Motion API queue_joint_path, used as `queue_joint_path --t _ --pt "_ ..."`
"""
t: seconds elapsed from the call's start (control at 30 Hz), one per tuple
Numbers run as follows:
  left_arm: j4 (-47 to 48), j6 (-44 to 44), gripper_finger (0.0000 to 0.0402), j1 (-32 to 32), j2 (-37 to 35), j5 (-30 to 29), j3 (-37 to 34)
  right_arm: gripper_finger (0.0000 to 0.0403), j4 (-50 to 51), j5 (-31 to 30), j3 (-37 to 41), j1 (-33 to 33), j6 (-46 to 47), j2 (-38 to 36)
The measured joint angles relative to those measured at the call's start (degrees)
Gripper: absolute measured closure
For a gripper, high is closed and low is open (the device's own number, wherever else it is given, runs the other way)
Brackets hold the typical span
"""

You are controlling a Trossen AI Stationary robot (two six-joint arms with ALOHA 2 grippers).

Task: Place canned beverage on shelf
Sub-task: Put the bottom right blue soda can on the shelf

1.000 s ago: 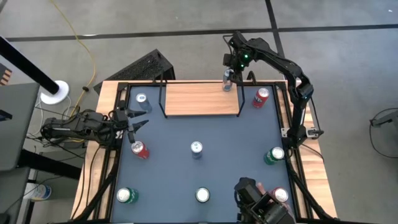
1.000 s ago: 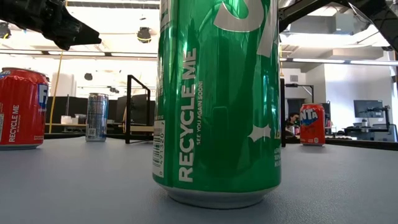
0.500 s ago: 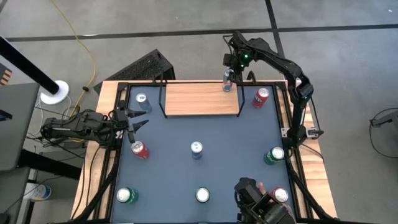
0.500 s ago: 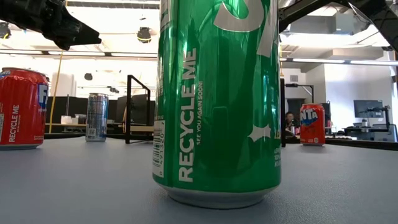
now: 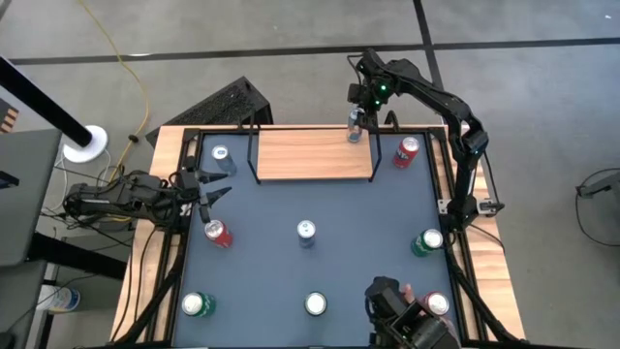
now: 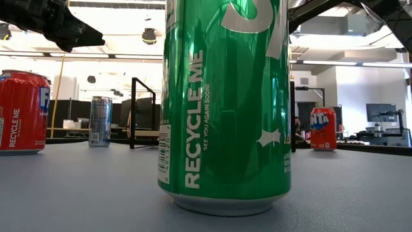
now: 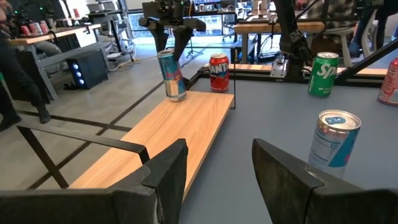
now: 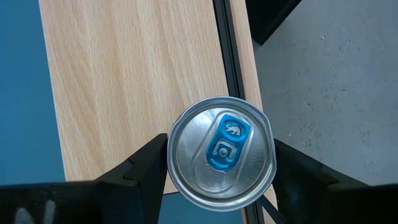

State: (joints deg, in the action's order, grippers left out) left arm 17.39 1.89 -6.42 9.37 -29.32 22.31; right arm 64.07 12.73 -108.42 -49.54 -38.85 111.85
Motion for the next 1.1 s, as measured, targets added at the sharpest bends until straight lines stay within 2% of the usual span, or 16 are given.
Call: queue_joint_path --t 0.27,0.63,0.87,1.1 --pt "0.0 0.0 0.0230 0.0 0.0 0.0 0.0 0.0128 0.0 -0.9 0.0 0.0 0.9 -0.1" --pt "0.0 0.0 0.0230 0.0 0.0 0.0 0.0 0.0126 0.2 -1.1 0.0 0.9 1.3 -0.1" --pt "0.0 0.0 0.0230 0.0 0.0 0.0 0.0 0.0126 0.3 -6.7 -0.7 1.9 1.1 -0.1" --pt "0.0 0.0 0.0230 0.0 0.0 0.0 0.0 0.0126 0.6 -7.1 -2.8 3.2 2.4 -0.2"
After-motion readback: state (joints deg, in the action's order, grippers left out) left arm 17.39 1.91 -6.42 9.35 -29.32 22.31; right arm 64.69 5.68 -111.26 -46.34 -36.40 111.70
